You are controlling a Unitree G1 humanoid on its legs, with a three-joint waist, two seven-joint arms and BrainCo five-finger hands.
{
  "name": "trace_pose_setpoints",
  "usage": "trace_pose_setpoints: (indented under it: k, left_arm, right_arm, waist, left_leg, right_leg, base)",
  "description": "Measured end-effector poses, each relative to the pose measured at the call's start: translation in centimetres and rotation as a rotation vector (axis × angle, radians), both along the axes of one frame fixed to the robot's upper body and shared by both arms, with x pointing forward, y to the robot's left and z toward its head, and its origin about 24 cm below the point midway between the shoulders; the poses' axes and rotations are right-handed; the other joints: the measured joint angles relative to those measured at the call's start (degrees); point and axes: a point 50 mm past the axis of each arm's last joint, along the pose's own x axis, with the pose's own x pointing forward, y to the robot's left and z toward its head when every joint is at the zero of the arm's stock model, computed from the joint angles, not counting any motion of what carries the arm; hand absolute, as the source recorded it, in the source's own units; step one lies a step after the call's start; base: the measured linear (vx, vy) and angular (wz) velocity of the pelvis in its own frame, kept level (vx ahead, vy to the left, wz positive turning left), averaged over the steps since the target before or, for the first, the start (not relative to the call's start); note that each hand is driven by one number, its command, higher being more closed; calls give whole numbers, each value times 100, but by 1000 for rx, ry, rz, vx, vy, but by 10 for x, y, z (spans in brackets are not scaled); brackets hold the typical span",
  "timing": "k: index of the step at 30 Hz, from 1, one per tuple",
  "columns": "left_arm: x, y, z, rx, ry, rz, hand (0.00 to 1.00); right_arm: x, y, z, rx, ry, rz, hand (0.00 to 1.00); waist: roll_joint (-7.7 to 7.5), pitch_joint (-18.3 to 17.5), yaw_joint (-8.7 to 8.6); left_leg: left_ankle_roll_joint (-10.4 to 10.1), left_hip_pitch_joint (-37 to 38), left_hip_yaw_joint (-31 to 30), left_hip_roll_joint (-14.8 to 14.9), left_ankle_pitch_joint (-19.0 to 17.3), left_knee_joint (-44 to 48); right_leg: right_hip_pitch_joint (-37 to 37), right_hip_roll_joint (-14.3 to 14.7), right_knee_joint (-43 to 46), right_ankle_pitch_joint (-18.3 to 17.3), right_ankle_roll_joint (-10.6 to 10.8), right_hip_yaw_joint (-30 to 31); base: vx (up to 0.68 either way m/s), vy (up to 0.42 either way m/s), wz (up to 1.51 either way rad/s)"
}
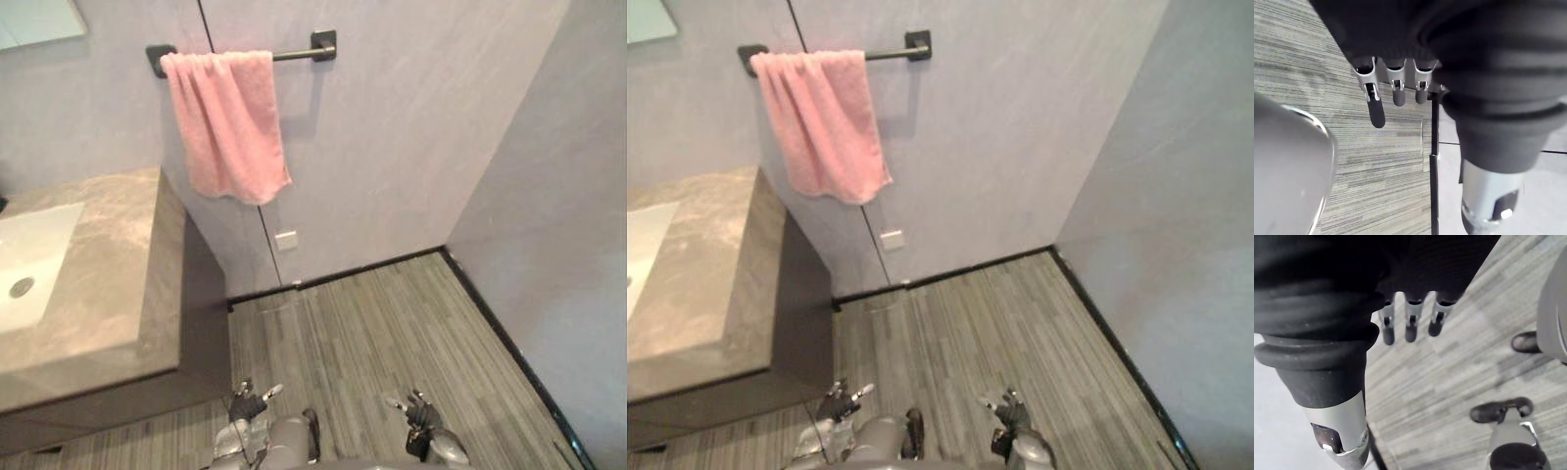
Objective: Organize washtable
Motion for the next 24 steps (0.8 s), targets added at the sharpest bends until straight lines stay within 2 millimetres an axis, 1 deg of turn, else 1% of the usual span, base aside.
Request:
trace_pose_setpoints:
  k: [1,2,3,4,5,6,7,8,9,10,11,12,13,14,15,16,17,18,19,20,21,22,23,24]
  left_arm:
    - [-2,2,0,5,4,3,0]
    - [-2,5,0,8,5,12,0]
    - [-3,6,-1,10,9,10,0]
    - [-4,6,-1,12,15,7,0]
    - [-4,7,-2,12,23,4,0]
    - [-4,7,-2,12,26,4,0]
    - [-5,6,-3,9,35,2,0]
    - [-5,5,-4,8,39,-4,0]
    - [-2,4,-3,9,30,-11,0]
    - [-1,5,-3,10,29,-12,0]
    - [-2,6,-3,12,32,-11,0]
    - [-6,6,-4,12,45,-9,0]
    - [-8,6,-5,11,50,-8,0]
    - [-10,5,-6,9,55,-7,0]
    - [-10,5,-6,9,55,-7,0]
    - [-10,6,-6,11,54,-7,0]
    - [-14,-1,-9,-8,74,-8,0]
    - [-16,-4,-10,-19,87,-10,0]
    - [-16,-7,-10,-24,86,-10,0]
    - [-15,-7,-10,-27,83,-10,0]
    - [-15,-7,-10,-29,82,-3,0]
    - [-16,-6,-10,-26,84,1,0]
    - [-16,-5,-10,-25,83,1,0]
    - [-16,-5,-10,-23,81,1,0]
  right_arm:
    - [1,2,0,4,-2,5,0]
    - [0,6,0,14,-1,5,0]
    - [0,6,0,14,-4,4,0]
    - [0,7,0,18,-5,5,0]
    - [-5,7,-1,22,5,6,0]
    - [-9,7,-3,25,14,6,0]
    - [-8,4,-1,15,-4,5,0]
    - [-8,3,0,9,-12,6,0]
    - [-8,2,1,2,-22,11,0]
    - [-6,1,2,-5,-34,14,0]
    - [-6,0,2,-8,-36,15,0]
    - [-6,-1,2,-10,-37,9,0]
    - [-5,-2,2,-13,-39,8,0]
    - [-3,-4,3,-17,-45,14,0]
    - [-4,-3,2,-17,-43,26,0]
    - [-5,-3,1,-14,-37,33,0]
    - [-2,-5,3,-18,-44,43,0]
    - [-2,-8,1,-25,-31,44,0]
    - [-2,-10,1,-30,-31,42,0]
    - [-1,-13,2,-38,-33,41,0]
    - [-1,-15,2,-44,-31,37,0]
    - [-3,-16,1,-44,-22,37,0]
    - [-6,-15,0,-42,-11,31,0]
    - [-8,-15,-1,-38,0,25,0]
  waist:
    - [-74,-78,-1]
    - [-144,-97,12]
    - [-170,-95,20]
    - [-191,-84,1]
    - [-222,-38,-20]
    - [-231,-24,-21]
    - [-213,-8,-29]
    - [-166,18,-54]
    - [-212,23,-81]
    - [-234,43,-105]
    - [-243,55,-122]
    - [-232,53,-160]
    - [-221,54,-171]
    - [-207,51,-181]
    - [-225,38,-173]
    - [-250,28,-160]
    - [-124,-48,-167]
    - [-1,-69,-176]
    - [55,-77,-173]
    - [149,-54,-212]
    - [206,-38,-225]
    - [166,7,-196]
    - [187,35,-184]
    - [176,43,-183]
  left_leg:
    - [52,18,32,-67,-121,27]
    - [103,97,171,-118,-294,96]
    - [139,239,186,-200,-408,90]
    - [174,423,162,-305,-536,73]
    - [227,742,69,-452,-704,51]
    - [254,913,-8,-526,-793,43]
    - [281,1211,-206,-628,-944,31]
    - [290,1424,-399,-672,-1018,-30]
    - [312,1688,-690,-709,-1066,-167]
    - [303,1874,-993,-692,-1106,-282]
    - [301,2000,-1129,-686,-1106,-388]
    - [249,2255,-1344,-655,-1132,-587]
    - [209,2378,-1446,-635,-1156,-670]
    - [109,2544,-1627,-581,-1238,-778]
    - [-13,2644,-1801,-548,-1356,-825]
    - [-71,2692,-1904,-540,-1419,-850]
    - [-150,2734,-2062,-326,-1442,-835]
    - [-280,2588,-2131,-203,-1367,-635]
    - [-339,2508,-2143,-187,-1330,-461]
    - [-602,2243,-2110,-125,-1174,93]
    - [-824,1902,-1994,-91,-846,1023]
    - [-814,1687,-1912,7,-830,1510]
    - [-763,1424,-1471,244,-883,2234]
    - [-762,1264,-1160,410,-884,2519]
  right_leg:
    - [2,-71,9,-20,95,31]
    - [-84,-173,383,-71,221,227]
    - [-280,-243,1041,-149,356,451]
    - [-560,-269,1980,-134,582,634]
    - [-1069,-331,3445,156,1061,864]
    - [-1255,-349,4057,215,1137,915]
    - [-1545,-345,4845,202,1116,911]
    - [-1731,-361,5091,188,1093,833]
    - [-1959,-360,5103,148,1021,676]
    - [-2173,-364,4810,67,874,482]
    - [-2237,-373,4535,7,765,411]
    - [-2291,-345,3872,-49,654,406]
    - [-2355,-328,3519,-54,626,415]
    - [-2362,-315,2842,42,478,411]
    - [-2326,-275,2091,370,221,413]
    - [-2334,-262,1925,779,199,425]
    - [-2280,-201,2006,604,131,232]
    - [-2226,-153,1938,489,29,39]
    - [-2208,-132,1902,468,-4,-39]
    - [-2024,-110,1751,424,-78,-195]
    - [-1643,-67,1411,405,-109,-275]
    - [-1412,-57,1234,398,-121,-297]
    - [-992,-30,1008,375,-166,-390]
    - [-776,-29,909,355,-198,-423]
  base:
    - [602,191,-30]
    - [416,132,-19]
    - [484,179,-8]
    - [447,166,23]
    - [452,141,38]
    - [467,86,66]
    - [459,36,81]
    - [539,3,118]
    - [506,-52,140]
    - [401,-80,130]
    - [395,-113,122]
    - [323,-109,84]
    - [428,-148,90]
    - [434,-180,80]
    - [544,-245,76]
    - [576,-274,67]
    - [590,-304,61]
    - [394,-206,57]
    - [478,-250,55]
    - [463,-216,49]
    - [540,-246,47]
    - [389,-164,37]
    - [324,-132,23]
    - [291,-119,21]
